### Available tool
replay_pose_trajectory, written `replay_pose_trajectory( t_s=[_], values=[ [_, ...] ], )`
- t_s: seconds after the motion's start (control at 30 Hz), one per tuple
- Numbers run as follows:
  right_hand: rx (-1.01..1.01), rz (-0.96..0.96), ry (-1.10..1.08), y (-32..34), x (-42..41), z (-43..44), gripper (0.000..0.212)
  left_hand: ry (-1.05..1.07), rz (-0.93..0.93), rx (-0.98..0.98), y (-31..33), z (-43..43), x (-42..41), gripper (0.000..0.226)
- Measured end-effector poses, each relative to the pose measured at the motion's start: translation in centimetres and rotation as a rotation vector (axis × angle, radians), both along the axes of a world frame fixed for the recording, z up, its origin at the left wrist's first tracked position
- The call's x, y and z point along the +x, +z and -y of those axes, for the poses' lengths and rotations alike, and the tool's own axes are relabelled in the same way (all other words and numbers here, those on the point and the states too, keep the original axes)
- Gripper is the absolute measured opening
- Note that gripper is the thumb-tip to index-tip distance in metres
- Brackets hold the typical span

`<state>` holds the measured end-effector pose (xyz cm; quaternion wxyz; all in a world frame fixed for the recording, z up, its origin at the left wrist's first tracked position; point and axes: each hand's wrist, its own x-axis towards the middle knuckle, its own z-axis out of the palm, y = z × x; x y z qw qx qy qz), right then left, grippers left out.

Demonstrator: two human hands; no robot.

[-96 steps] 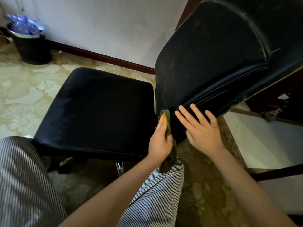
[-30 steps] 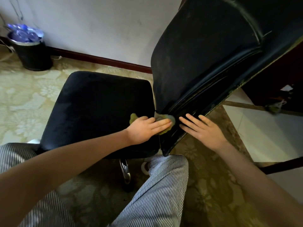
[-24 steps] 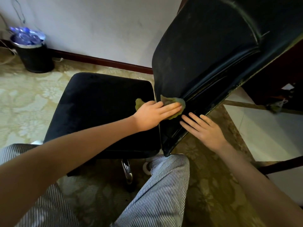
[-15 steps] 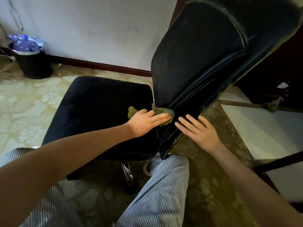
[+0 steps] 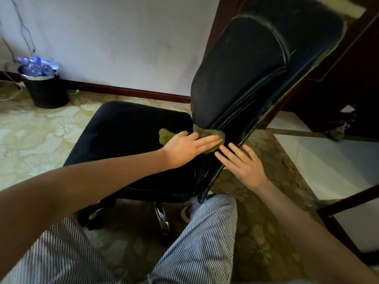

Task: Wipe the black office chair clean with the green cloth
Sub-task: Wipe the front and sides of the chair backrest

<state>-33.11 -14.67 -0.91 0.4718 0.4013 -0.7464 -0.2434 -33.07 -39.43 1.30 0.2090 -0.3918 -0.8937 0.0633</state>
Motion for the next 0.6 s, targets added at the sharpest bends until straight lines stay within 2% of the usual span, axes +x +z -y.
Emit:
replay_pose_trajectory(
  t_s=[0.17,0.33,0.4,0.5,0.6],
  values=[
    [-0.011,-0.005,-0.029,-0.8,0.9,0.5,0.055,0.034,0.135,-0.264,-1.1,-0.7,2.2,0.065],
    [-0.059,0.044,-0.046,-1.0,1.7,0.9,0.070,0.074,0.275,-0.385,-4.3,0.5,3.4,0.069],
    [-0.055,0.068,-0.065,-1.3,2.0,1.1,0.077,0.058,0.297,-0.327,-4.2,0.8,3.5,0.070],
    [-0.052,0.109,-0.114,-1.4,2.3,1.1,0.082,0.068,0.232,-0.175,-1.8,1.0,3.2,0.067],
    [-0.045,0.141,-0.137,-1.7,2.9,1.0,0.074,0.110,0.139,-0.105,1.1,0.5,2.4,0.072]
  ],
)
